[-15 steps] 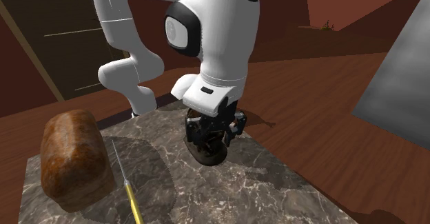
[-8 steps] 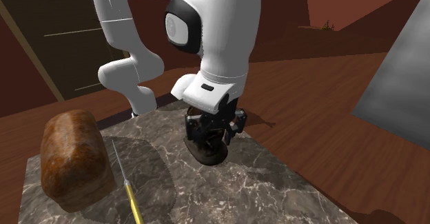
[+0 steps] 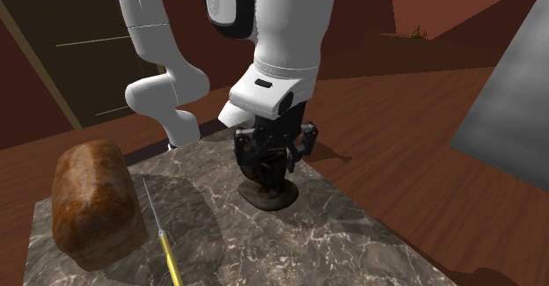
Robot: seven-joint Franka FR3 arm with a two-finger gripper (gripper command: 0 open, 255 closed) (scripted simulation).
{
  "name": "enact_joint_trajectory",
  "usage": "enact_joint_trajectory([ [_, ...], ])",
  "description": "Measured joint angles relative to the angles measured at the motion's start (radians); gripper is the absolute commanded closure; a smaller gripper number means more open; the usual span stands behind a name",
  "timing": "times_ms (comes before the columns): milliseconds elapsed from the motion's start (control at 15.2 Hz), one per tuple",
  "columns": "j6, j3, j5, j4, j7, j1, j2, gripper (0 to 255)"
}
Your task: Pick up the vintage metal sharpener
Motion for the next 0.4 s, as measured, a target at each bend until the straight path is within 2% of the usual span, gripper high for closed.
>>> enact_joint_trajectory([
  [396, -0.076, 0.000, 0.002, 0.070, -0.004, 0.000, -0.007, 255],
])
